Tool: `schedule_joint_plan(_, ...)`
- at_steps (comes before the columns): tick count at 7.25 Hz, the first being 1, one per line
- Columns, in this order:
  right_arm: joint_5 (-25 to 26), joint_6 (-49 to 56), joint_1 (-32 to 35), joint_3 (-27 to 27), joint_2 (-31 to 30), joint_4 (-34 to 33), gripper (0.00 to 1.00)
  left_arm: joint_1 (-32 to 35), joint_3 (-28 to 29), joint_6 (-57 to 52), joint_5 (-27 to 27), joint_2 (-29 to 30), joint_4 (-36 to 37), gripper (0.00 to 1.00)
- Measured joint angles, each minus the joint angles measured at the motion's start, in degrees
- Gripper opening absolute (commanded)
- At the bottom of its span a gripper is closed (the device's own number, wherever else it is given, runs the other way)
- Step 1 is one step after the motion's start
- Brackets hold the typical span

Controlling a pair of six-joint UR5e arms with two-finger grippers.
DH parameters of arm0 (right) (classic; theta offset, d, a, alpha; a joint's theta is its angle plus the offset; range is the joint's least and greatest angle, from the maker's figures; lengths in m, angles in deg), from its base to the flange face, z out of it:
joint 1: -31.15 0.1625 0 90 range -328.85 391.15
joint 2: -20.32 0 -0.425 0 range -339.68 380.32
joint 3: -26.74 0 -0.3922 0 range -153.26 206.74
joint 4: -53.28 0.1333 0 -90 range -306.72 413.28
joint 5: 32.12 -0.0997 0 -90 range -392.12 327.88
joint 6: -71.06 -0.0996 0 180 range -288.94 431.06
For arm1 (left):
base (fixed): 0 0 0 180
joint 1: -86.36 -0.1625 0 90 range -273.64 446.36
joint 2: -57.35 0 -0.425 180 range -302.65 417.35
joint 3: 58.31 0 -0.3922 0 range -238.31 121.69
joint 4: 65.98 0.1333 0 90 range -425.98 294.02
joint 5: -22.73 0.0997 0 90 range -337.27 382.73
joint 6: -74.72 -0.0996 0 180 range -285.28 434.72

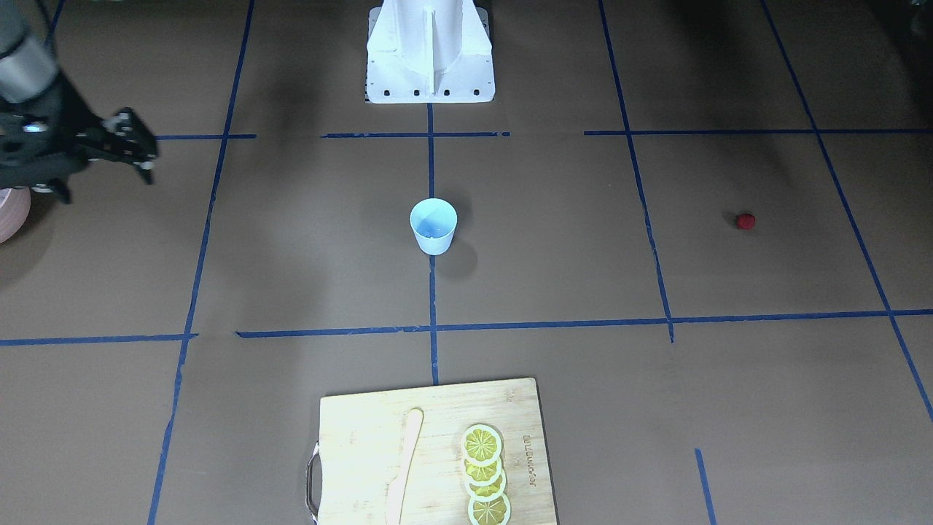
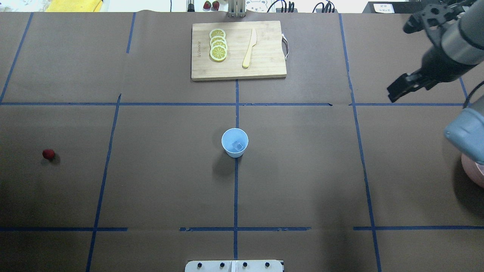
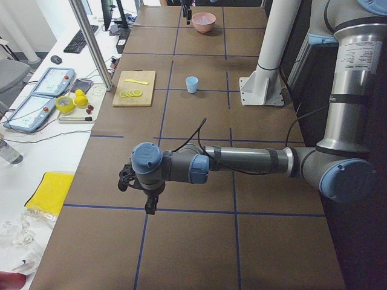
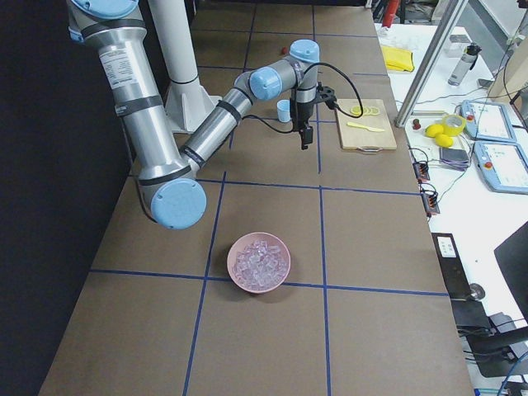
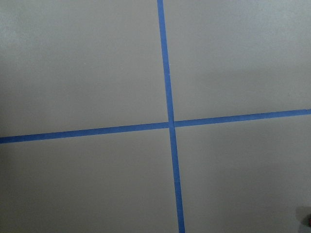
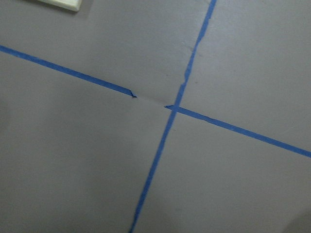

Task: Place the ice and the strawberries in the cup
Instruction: 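Move the right gripper back to the pink ice bowl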

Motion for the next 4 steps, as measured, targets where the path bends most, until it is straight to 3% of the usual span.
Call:
schedule_joint_plan(3, -3.14, 16.46, 9.27, 3.05, -13.33, 1.49, 0.98, 0.00, -2.83, 1.29, 0.02, -1.83, 0.04, 1.00)
schedule_joint_plan(4, -3.81, 18.73, 10.62, 2.80, -18.62, 6.45, 0.98, 0.00, -4.30, 2.59, 0.04, -2.73, 0.00, 1.00)
